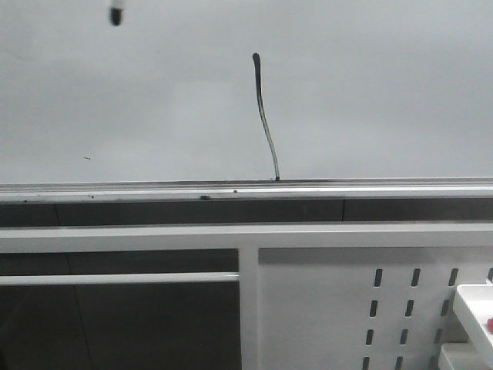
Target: Write number 1 on whiteboard
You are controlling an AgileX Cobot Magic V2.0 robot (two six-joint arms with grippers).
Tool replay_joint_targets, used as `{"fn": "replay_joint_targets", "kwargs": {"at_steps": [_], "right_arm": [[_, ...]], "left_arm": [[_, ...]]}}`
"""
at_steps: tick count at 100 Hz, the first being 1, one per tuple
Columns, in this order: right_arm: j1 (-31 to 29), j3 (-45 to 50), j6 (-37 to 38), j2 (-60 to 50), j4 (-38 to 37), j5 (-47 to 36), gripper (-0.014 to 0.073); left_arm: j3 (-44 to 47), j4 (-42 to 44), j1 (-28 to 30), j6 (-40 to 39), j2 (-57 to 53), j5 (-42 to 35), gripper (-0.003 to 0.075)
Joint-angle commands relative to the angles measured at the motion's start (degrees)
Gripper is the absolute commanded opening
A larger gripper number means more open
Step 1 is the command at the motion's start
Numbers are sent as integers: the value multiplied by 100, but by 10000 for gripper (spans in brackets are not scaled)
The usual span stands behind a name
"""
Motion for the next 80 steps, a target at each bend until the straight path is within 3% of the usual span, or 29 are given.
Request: {"fn": "replay_joint_targets", "kwargs": {"at_steps": [1,11,29,39,57,80], "right_arm": [[-29,291,-56,-480,31,-583,-47],[-29,969,-56,-1007,321,-1069,-47],[-29,1947,-68,-1582,925,-1956,-47],[-29,2339,-441,-1634,1503,-2350,-48],[-29,2606,-1398,-1634,2643,-2671,-48],[-29,2616,-1601,-1634,2823,-2757,-48]], "left_arm": [[-151,-964,116,-75,285,-1503,-20],[-151,-1751,424,-75,609,-2029,-20],[-151,-1966,1020,-75,887,-2021,-20],[-151,-2359,1149,-75,1065,-2021,-20],[-151,-2371,1161,-75,1480,-2021,-20],[-151,-2371,1161,-75,2075,-2892,-20]]}}
